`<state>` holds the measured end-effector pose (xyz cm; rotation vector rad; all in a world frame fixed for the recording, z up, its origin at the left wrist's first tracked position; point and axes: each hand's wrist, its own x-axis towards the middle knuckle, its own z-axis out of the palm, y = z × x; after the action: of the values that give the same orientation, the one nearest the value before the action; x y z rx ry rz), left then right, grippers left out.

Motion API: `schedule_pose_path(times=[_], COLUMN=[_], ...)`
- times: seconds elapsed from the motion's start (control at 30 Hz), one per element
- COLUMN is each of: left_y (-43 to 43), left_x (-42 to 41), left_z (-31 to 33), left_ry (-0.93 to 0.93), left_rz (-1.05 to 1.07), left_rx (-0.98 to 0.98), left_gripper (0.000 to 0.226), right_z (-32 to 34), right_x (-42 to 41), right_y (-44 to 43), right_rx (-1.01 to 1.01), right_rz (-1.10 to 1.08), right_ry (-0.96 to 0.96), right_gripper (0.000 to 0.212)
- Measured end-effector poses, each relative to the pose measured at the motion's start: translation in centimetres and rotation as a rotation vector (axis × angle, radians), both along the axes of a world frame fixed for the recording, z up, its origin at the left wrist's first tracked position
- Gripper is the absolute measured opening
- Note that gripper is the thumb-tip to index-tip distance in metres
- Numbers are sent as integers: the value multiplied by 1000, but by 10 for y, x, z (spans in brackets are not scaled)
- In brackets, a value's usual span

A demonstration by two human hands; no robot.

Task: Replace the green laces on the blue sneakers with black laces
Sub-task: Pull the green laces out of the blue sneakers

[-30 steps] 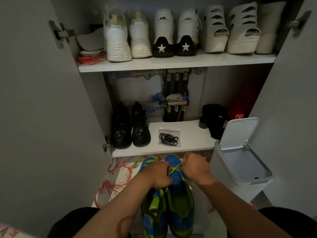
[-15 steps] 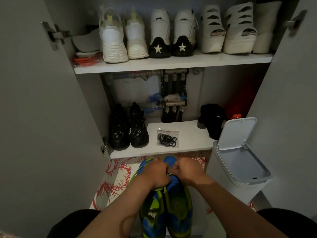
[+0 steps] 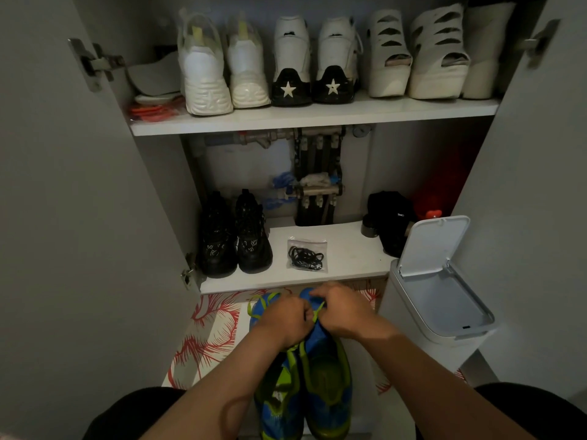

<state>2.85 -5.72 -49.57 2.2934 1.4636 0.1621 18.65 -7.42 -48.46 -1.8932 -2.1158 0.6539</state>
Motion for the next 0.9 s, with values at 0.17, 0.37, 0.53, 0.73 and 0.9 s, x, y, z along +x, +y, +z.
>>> schedule_pose_path(times=[0.17, 0.37, 0.53, 0.73, 0.9], left_y=[2, 5, 6, 7, 11], left_x=[-1, -2, -2, -2, 3], left_z=[-5, -7, -8, -11, -7], left_ry=[-41, -52, -94, -190, -361], left_rz=[25, 38, 49, 111, 221], left_rx=[-12, -49, -117, -149, -143], left_gripper=[17, 17, 16, 15, 21], right_z=[-6, -7, 9, 13, 9], right_x=[-3, -1, 9, 18, 10], right_y=[-3, 3, 6, 6, 0], right_rx=[-30, 8, 203, 175, 232], right_rz=[23, -111, -421, -394, -342], right_ry=[-162, -76, 94, 121, 41], right_gripper=[22, 15, 17, 28, 42])
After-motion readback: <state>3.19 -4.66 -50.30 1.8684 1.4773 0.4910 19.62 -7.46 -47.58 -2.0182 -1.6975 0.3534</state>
